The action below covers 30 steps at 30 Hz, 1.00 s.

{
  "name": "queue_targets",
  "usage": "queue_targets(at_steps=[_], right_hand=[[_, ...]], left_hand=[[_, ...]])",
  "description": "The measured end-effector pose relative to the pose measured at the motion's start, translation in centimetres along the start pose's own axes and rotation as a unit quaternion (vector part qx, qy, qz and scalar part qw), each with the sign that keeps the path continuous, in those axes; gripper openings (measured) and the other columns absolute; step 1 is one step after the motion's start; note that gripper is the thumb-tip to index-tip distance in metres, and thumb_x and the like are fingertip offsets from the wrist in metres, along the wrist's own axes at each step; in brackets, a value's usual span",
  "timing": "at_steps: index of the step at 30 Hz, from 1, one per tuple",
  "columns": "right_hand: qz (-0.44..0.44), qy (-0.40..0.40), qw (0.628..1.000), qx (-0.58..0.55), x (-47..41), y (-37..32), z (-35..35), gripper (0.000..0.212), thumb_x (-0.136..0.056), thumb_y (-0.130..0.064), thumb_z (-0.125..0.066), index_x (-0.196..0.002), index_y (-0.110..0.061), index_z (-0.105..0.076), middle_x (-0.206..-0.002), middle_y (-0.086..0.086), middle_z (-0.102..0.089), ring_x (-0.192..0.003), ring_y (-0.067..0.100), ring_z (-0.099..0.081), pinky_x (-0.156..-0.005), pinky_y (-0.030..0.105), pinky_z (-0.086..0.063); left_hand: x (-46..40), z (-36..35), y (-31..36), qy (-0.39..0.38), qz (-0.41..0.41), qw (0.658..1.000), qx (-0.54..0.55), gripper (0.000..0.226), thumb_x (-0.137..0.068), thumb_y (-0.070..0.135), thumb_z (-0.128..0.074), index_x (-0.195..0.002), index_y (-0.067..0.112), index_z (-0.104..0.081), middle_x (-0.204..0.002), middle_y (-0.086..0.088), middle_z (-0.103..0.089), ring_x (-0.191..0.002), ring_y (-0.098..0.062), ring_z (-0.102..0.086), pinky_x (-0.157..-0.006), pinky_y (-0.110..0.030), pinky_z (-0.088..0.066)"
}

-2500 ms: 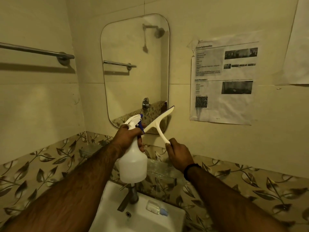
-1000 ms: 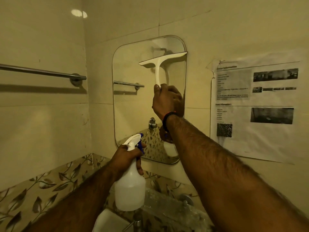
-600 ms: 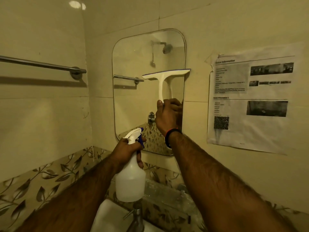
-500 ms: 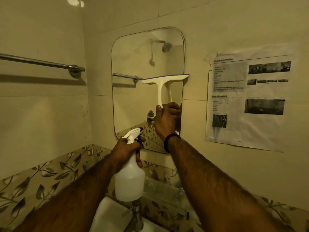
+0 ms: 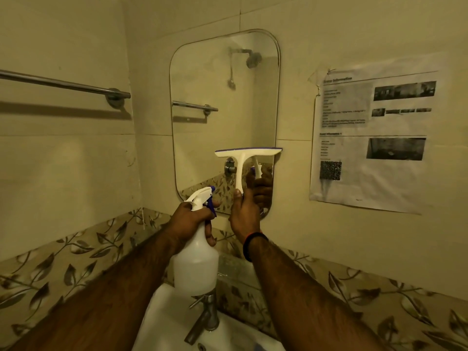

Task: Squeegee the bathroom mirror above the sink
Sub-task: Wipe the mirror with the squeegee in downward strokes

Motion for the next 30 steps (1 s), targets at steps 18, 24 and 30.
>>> queue_targets(at_steps=[18,24,30], right_hand=[[-0.138,-0.012,0.99,-0.038,7.6,4.7,-3.0,0.031,-0.102,-0.044,-0.031,-0.109,-0.02,-0.048,-0.085,0.007,-0.064,-0.075,0.026,-0.062,-0.072,0.046,-0.057],[-0.173,-0.009,0.982,-0.07,9.6,5.4,-4.0,0.028,-0.102,-0.04,-0.032,-0.113,-0.021,-0.049,-0.097,0.015,-0.066,-0.088,0.033,-0.064,-0.08,0.049,-0.056],[-0.219,-0.014,0.971,-0.091,11.4,6.7,-4.9,0.025,-0.102,-0.041,-0.033,-0.109,-0.023,-0.047,-0.088,0.01,-0.065,-0.079,0.029,-0.063,-0.077,0.047,-0.057]], left_hand=[[1.3,2.1,-0.4,-0.001,-0.016,1.0,-0.017,0.028,-0.091,-0.002,-0.051,-0.115,0.004,-0.062,-0.052,-0.017,-0.053,-0.043,-0.03,-0.053,-0.053,-0.042,-0.056],[1.6,2.7,-0.4,0.002,-0.012,1.0,-0.017,0.028,-0.091,-0.002,-0.051,-0.115,0.006,-0.063,-0.052,-0.017,-0.054,-0.042,-0.03,-0.053,-0.052,-0.042,-0.057],[1.8,3.2,-0.4,0.013,-0.003,1.0,-0.019,0.028,-0.091,-0.001,-0.052,-0.116,0.005,-0.063,-0.05,-0.013,-0.055,-0.042,-0.029,-0.054,-0.05,-0.04,-0.057]])
Point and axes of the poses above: each hand's wrist, its own x-axis away from the middle knuckle, its own z-axis out of the back of the hand, y = z × x, the point moved 4 cm from there along -x, towards the middle knuckle
